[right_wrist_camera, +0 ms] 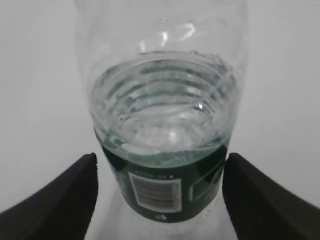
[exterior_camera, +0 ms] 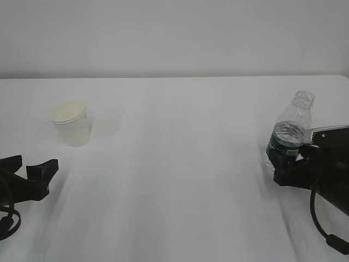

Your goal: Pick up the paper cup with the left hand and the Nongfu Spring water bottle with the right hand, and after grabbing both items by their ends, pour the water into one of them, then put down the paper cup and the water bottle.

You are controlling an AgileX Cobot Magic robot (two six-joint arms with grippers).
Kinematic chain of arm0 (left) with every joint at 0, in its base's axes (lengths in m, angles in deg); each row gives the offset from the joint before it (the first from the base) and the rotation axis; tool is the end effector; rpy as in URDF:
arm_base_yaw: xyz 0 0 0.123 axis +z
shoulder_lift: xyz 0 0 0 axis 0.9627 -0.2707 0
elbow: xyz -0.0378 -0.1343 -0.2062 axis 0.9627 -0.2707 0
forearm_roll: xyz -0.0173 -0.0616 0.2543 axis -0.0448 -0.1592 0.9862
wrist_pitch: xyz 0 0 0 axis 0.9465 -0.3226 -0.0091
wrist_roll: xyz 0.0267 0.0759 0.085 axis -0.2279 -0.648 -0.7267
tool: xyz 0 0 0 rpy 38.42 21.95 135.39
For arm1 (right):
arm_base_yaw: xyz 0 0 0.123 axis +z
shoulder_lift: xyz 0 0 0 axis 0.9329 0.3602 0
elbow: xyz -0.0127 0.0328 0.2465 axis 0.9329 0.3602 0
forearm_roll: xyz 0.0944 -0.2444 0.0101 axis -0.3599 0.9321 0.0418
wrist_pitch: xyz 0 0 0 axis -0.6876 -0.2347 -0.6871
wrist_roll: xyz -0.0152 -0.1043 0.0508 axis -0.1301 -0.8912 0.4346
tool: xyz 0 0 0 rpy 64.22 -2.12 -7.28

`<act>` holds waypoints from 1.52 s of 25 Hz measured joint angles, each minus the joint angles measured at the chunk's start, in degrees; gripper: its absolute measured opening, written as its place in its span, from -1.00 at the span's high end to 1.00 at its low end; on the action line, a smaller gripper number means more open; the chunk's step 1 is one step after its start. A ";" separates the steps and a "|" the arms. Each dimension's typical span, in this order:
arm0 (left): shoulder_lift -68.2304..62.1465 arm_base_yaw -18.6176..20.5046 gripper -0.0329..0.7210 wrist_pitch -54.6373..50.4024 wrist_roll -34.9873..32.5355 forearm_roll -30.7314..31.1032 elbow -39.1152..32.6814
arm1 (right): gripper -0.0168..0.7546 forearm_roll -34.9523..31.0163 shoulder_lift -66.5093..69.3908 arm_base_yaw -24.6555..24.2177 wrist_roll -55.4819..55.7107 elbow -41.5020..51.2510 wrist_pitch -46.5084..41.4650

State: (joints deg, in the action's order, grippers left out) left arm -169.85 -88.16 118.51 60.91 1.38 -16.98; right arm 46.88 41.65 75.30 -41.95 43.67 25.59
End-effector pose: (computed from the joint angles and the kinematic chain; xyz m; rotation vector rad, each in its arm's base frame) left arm 0.2367 -0.0550 0.0471 0.1261 1.9503 -0.1943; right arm 0.2747 0.0373 0.0262 -0.1579 1.9519 0.1186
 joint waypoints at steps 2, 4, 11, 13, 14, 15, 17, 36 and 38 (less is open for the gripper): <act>0.00 0.00 -0.65 0.00 0.00 0.00 0.00 | -0.57 0.00 0.47 0.00 0.00 -0.69 0.00; 0.00 0.00 -0.65 0.00 0.00 0.00 0.00 | -0.57 0.00 1.23 0.00 0.00 -1.22 0.00; 0.00 0.00 -0.65 0.00 0.00 0.00 0.00 | -0.57 0.00 3.71 0.00 0.00 -3.15 0.10; 0.00 0.00 -0.65 0.00 0.00 0.00 0.00 | -0.57 0.00 4.08 0.00 0.00 -3.79 0.10; 0.00 0.00 -0.65 0.00 0.00 0.00 0.00 | -0.57 0.00 4.08 0.00 0.00 -3.98 0.10; 0.00 0.00 -0.65 0.00 0.00 0.00 0.00 | -0.57 0.00 4.08 0.00 0.00 -4.36 0.10; 0.00 0.00 -0.65 0.00 0.00 0.00 0.00 | -0.57 0.00 4.08 0.00 0.00 -4.99 0.10; 0.00 0.00 -0.65 0.00 0.00 0.00 0.00 | -0.43 0.50 5.36 0.00 0.00 -6.57 0.10; 0.00 0.00 -0.65 0.00 0.00 0.00 0.00 | -0.39 0.60 5.36 0.00 0.00 -6.57 0.10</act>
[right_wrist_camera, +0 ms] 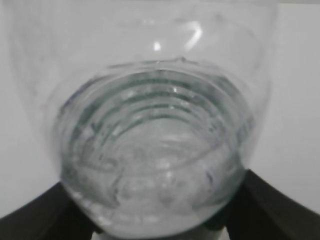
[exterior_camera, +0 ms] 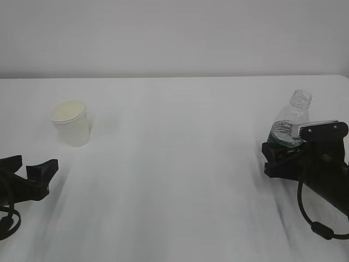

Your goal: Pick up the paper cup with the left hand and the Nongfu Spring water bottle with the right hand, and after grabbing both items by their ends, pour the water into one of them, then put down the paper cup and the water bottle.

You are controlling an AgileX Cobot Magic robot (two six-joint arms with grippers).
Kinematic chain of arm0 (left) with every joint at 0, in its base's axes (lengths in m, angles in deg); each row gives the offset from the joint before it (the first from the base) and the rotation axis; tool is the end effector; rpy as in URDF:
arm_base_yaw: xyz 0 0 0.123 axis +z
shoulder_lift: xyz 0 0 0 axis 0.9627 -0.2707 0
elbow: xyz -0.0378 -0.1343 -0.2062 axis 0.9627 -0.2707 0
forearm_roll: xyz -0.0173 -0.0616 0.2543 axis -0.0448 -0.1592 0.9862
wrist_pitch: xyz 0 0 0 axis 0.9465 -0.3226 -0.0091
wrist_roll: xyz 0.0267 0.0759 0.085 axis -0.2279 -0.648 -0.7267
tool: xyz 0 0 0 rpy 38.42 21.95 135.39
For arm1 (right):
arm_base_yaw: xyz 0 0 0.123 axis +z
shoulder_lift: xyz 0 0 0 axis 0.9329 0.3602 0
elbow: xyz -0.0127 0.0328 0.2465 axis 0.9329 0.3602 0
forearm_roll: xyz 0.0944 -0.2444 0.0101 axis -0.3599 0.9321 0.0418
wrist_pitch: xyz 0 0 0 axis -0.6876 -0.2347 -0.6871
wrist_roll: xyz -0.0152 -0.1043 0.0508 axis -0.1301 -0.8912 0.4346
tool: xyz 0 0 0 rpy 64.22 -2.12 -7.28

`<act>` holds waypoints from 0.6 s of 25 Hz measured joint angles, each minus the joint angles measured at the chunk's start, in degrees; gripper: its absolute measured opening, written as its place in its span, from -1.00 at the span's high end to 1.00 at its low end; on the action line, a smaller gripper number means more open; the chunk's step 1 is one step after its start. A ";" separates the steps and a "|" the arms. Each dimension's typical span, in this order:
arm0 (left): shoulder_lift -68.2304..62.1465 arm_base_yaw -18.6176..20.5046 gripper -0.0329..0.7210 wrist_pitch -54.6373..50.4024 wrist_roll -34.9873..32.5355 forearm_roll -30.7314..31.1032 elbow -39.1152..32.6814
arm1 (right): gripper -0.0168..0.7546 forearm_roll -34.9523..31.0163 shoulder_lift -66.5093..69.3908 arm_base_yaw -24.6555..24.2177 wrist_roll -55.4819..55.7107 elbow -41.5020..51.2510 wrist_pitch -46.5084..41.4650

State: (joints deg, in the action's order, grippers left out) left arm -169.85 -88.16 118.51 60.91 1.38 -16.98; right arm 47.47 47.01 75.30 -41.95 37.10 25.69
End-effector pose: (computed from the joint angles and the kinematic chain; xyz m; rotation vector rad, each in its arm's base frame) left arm 0.2367 -0.0550 0.0471 0.1261 1.9503 -0.1943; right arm 0.2996 0.0412 0.0157 -0.1672 1.9284 0.1252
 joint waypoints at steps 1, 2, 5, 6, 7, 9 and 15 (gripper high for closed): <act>0.00 0.00 -0.65 0.00 0.00 0.00 0.00 | -0.37 0.00 0.00 0.00 0.00 0.00 0.00; 0.00 0.00 -0.65 0.00 0.00 0.00 0.00 | -0.36 0.00 0.00 0.00 0.00 0.00 0.00; 0.00 0.00 -0.65 0.00 0.00 0.00 0.00 | -0.33 0.33 0.00 0.00 0.00 0.00 0.00; 0.00 0.00 -0.65 0.00 0.00 0.00 0.00 | -0.33 0.59 0.00 0.00 0.00 0.00 0.00; 0.00 0.00 -0.65 0.00 0.00 0.00 0.00 | -0.33 1.06 0.00 0.00 0.00 0.00 0.00; 0.00 0.00 -0.65 0.00 0.00 0.00 0.00 | -0.33 2.02 0.00 0.00 -0.23 0.00 0.00; 0.00 0.00 -0.65 0.00 0.00 0.00 0.00 | -0.33 3.29 -1.87 0.00 -1.60 0.38 -1.25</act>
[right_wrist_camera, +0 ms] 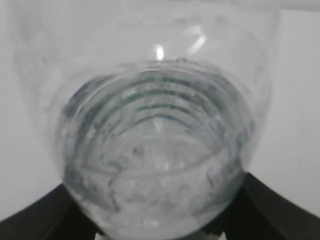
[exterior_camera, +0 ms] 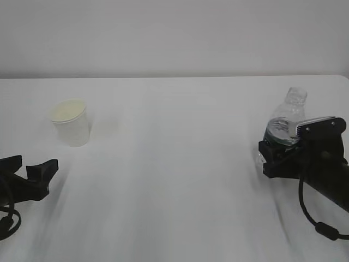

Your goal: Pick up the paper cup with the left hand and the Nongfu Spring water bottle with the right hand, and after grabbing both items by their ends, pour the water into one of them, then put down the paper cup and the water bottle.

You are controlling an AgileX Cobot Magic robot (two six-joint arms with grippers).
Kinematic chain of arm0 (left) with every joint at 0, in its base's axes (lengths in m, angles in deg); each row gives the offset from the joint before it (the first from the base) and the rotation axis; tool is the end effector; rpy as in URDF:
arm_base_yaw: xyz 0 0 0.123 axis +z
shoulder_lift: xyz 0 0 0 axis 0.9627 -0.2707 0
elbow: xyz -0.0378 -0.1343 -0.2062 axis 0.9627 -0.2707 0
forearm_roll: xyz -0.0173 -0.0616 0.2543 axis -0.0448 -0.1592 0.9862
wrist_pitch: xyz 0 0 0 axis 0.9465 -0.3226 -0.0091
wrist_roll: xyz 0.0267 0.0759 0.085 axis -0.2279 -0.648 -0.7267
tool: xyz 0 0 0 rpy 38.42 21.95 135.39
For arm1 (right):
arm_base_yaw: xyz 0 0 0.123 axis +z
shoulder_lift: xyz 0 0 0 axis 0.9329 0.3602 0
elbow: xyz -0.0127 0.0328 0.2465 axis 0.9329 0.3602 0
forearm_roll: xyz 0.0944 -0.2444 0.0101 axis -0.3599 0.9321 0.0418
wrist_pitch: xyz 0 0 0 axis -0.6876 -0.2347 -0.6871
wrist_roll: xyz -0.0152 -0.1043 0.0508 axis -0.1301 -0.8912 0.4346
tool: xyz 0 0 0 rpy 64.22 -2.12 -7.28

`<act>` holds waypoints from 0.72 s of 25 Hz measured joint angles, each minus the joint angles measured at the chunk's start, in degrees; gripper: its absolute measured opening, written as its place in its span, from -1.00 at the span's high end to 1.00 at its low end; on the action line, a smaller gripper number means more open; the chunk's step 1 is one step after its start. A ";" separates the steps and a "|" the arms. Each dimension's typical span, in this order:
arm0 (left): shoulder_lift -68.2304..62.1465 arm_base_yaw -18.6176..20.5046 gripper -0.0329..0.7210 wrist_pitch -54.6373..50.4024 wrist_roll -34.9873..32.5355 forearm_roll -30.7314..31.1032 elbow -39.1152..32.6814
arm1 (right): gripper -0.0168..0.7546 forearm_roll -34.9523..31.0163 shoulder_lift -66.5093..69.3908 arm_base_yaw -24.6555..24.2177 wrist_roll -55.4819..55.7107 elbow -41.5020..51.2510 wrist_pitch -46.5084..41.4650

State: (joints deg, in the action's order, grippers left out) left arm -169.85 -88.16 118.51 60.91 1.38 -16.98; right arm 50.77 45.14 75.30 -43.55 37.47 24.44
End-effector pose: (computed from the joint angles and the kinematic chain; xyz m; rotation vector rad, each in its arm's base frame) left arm 0.2367 -0.0550 0.0471 0.1261 1.9503 -0.1943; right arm 0.2989 0.0471 0.0221 -0.2533 1.9156 0.1385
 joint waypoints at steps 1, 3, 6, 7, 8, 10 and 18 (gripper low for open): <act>0.00 0.00 -0.65 0.00 0.00 0.00 0.00 | -0.33 0.00 -0.65 0.00 0.00 -0.01 0.00; 0.00 0.00 -0.65 0.00 0.00 0.00 0.00 | -0.33 0.24 -1.62 0.00 -0.23 0.03 0.00; -0.03 0.00 -0.65 0.00 0.00 0.00 0.00 | -0.33 1.13 -2.77 0.00 -0.37 0.22 0.00; -0.37 0.00 -0.65 0.00 -0.23 0.00 0.00 | -0.33 1.54 -3.19 0.00 -0.37 0.25 0.00; -0.82 0.00 -0.65 0.00 -0.25 0.00 0.00 | -0.32 1.77 -3.65 0.00 -0.37 0.38 0.00; -1.76 0.00 -0.65 0.00 -0.36 0.00 0.43 | -0.32 2.02 -4.34 0.00 -0.37 0.97 0.00; -2.99 0.00 -0.65 0.00 -0.38 0.11 3.82 | -0.32 2.11 -4.78 0.00 -0.37 2.45 -0.05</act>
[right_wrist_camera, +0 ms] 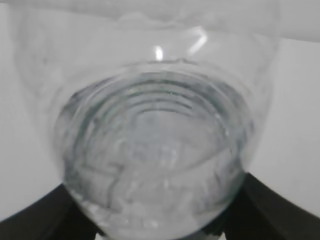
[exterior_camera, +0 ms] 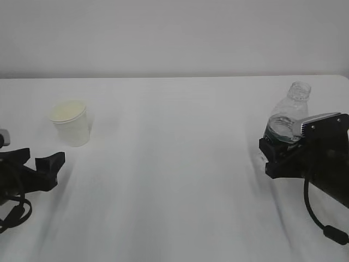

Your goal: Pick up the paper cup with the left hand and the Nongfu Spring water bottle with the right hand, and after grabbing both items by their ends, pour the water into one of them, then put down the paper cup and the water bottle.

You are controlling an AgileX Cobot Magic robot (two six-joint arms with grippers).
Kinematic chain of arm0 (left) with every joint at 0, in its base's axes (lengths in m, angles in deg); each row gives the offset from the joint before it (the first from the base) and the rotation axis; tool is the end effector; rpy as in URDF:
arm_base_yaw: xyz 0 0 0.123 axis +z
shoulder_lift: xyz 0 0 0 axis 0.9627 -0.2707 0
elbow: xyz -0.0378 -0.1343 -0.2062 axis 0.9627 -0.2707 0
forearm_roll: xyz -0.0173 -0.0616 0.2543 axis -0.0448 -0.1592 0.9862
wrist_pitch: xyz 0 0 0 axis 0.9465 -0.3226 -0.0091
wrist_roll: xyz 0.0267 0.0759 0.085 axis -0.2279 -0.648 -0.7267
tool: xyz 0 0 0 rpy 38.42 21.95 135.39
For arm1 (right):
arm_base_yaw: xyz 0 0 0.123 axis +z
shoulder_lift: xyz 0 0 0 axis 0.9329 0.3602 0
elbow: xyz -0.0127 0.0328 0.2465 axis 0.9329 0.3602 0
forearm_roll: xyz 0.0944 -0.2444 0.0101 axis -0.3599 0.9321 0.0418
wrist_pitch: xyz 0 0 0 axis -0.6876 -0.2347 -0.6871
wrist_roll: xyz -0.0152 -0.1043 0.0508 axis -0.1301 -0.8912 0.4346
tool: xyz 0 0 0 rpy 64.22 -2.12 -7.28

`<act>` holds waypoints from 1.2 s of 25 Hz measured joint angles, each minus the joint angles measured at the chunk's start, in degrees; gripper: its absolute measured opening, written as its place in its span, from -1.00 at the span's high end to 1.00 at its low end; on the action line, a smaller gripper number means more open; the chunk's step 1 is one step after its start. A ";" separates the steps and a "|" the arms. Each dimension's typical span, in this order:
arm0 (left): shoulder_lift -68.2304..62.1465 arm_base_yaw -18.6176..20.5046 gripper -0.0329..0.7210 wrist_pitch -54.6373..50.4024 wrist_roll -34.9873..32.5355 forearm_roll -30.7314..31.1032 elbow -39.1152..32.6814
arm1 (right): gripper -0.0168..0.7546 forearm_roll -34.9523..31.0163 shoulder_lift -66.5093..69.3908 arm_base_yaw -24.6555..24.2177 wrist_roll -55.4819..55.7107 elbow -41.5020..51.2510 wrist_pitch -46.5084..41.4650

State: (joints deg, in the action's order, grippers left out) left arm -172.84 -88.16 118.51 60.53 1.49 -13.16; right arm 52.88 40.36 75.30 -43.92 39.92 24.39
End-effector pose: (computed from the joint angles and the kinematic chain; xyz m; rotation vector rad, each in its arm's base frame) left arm 0.2523 -0.0591 0.0436 0.1332 1.9352 -0.1931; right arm 0.2929 0.0503 0.0402 -0.2949 1.8708 0.1527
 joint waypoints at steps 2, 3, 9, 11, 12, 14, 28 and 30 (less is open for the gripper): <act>0.00 0.00 -0.65 0.00 0.00 0.00 0.99 | -0.32 0.00 0.00 0.00 0.00 0.24 0.00; 0.00 0.00 -0.65 0.00 -0.11 0.00 1.50 | -0.32 0.00 0.00 0.00 0.00 0.45 0.00; -0.08 0.00 -0.65 0.00 -0.10 0.08 4.03 | -0.32 0.00 0.00 0.00 0.00 0.65 -0.09; -0.13 0.00 -0.65 0.00 -0.10 0.21 4.53 | -0.32 0.00 -0.05 0.00 0.00 0.65 -0.09; -0.22 0.00 -0.65 0.00 -0.10 0.21 4.62 | -0.32 0.00 -0.05 0.00 0.00 0.65 -0.09; -0.39 0.00 -0.65 0.00 -0.10 0.33 4.89 | -0.32 0.00 -0.05 0.00 0.00 0.65 -0.09; -10.44 0.11 -0.65 0.10 2.79 4.15 11.09 | -0.32 0.00 -0.05 0.00 0.00 0.65 -0.09; -10.88 0.73 -0.65 0.10 2.79 4.60 11.34 | -0.32 0.00 -0.05 0.00 0.00 0.65 -0.09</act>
State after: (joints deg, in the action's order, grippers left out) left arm -183.73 -87.43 118.61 63.32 6.08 -1.83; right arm 52.88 40.31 75.30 -43.92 40.57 24.30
